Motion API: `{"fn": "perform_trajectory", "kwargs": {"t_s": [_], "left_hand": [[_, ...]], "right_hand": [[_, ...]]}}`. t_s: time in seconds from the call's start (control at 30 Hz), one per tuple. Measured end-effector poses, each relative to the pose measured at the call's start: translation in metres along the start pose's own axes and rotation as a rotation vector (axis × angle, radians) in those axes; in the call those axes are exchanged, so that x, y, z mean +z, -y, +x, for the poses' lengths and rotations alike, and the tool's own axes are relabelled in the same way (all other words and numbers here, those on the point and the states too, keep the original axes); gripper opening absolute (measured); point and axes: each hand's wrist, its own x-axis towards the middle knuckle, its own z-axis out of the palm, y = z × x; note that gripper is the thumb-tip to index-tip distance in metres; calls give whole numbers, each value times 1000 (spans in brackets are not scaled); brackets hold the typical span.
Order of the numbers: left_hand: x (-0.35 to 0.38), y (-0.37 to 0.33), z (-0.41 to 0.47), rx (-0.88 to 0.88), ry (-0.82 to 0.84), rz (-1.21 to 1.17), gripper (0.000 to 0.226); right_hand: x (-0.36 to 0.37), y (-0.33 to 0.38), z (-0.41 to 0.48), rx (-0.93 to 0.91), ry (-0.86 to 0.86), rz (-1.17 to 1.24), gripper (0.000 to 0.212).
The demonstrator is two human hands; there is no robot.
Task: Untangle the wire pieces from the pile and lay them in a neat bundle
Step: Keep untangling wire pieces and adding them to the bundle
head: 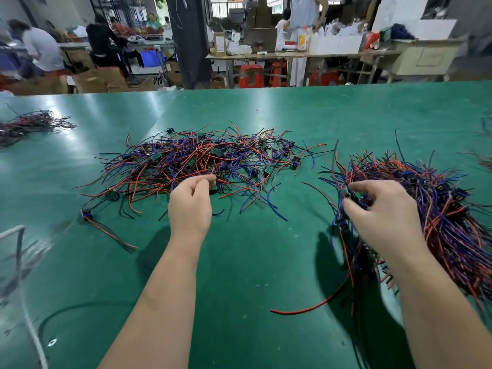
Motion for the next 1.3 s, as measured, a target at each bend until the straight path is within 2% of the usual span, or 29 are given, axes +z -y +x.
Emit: {"fn": "perform_trajectory", "kwargs": {"t_s": [0.03, 0.1, 0.17, 0.2, 0.3, 0.37, 0.4, 0.5, 0.57, 0.63, 0.73, 0.87, 0.93, 1.03, 1.17, 1.3], "left_hand": [[1, -5, -3, 71, -29, -67, 27], [1, -17, -11, 297, -84, -128, 25], [2, -27, -20, 497, -77, -164, 25], [3, -32, -27, 543, -32, -198, 25], [10, -44, -46, 474, 232, -339, 26], [16, -47, -57, 423, 434, -338, 25], [19, -48, -61, 419, 512, -299, 25], [27, -46, -66, 412, 593, -187, 25], [27, -44, -65, 375, 541, -198, 26], [24, -43, -59, 305, 449, -256, 27], [20, -41, -49, 231, 317, -321, 28], [17, -39, -40, 158, 186, -358, 28], [16, -37, -38, 138, 184, -359, 27], [16, -35, -36, 74, 270, -438, 26], [16, -33, -32, -138, 310, -527, 27], [14, -29, -27, -209, 270, -449, 46]], "right_hand": [[1, 0, 0, -31, -3, -47, 26], [4, 6, -2, -49, -5, 50, 18], [9, 13, -5, 42, 102, 329, 11], [12, 17, -7, 116, 185, 514, 12], [17, 32, -11, 327, 403, 1034, 31], [16, 37, -9, 415, 456, 1241, 49], [14, 37, -8, 445, 443, 1300, 50], [5, 31, -3, 452, 370, 1312, 22], [-1, 24, -1, 443, 389, 1274, 39], [-5, 20, 0, 426, 439, 1279, 45], [-11, 21, 0, 439, 508, 1378, 44], [-12, 23, 4, 527, 400, 1533, 24], [-9, 23, 4, 536, 330, 1496, 16], [-5, 22, 3, 444, 280, 1449, 16], [-9, 17, 3, 291, 330, 1412, 34], [-5, 17, 0, 249, 269, 1149, 24]]}}
